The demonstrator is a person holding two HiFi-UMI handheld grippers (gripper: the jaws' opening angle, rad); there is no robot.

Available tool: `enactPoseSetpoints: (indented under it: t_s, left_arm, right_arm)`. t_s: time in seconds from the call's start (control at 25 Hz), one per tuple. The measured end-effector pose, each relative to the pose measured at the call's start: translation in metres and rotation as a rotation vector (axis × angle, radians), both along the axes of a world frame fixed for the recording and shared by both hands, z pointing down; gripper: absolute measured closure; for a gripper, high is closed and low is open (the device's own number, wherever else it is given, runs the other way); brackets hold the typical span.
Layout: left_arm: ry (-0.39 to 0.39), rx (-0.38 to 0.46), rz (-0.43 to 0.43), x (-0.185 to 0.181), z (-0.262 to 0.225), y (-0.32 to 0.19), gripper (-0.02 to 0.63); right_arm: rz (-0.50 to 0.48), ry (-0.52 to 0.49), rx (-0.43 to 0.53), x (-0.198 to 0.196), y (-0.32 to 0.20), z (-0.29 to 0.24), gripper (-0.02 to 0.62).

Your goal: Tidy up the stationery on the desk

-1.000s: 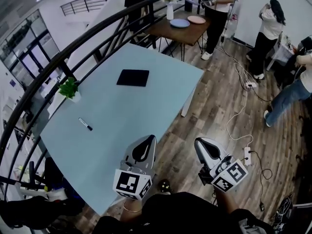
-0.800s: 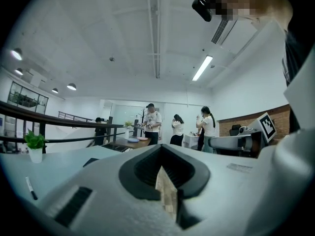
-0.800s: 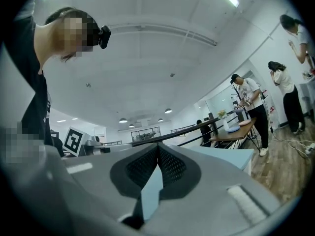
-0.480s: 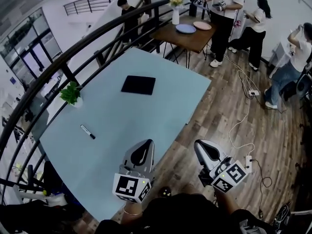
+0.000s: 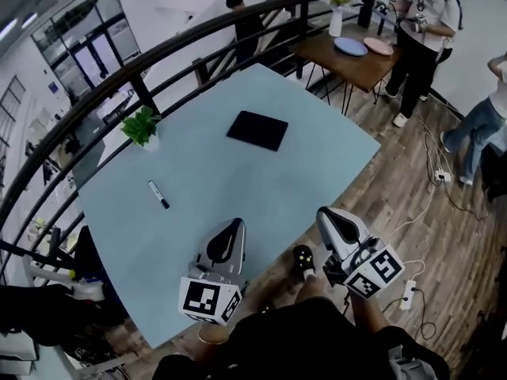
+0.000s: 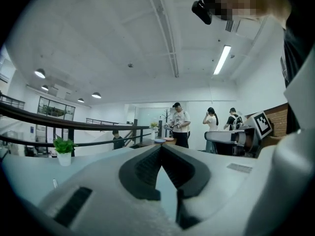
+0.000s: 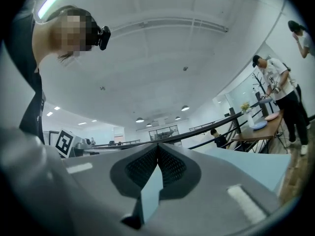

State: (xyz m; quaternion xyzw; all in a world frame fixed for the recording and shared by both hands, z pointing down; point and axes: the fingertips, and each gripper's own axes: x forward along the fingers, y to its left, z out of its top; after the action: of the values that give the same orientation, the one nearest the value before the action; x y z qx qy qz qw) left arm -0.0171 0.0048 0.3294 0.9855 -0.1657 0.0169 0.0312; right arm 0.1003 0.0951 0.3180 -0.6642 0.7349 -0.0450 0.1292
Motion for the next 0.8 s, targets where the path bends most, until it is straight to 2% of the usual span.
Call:
enactPoseSetpoints:
  t_s: [0.28, 0.56, 0.8]
  left_arm:
    - [-0.019, 0.034, -0.165, 0.023, -0.003, -0.035, 0.615]
    - [-0.043, 0.043, -0.307, 0.039, -0.004, -0.067, 0.615]
    - [-0.061, 0.029, -0.37, 0.066, 0.0, -0.089, 0.615]
  right_arm:
    - [-0.177, -0.003, 0.01, 0.035, -0.06, 0.002, 0.6]
    - [-0.294, 0.0, 0.027, 0.069, -0.11, -0.002, 0.6]
    - [-0.367, 0.004, 0.022, 0.098, -0.144, -0.001, 0.6]
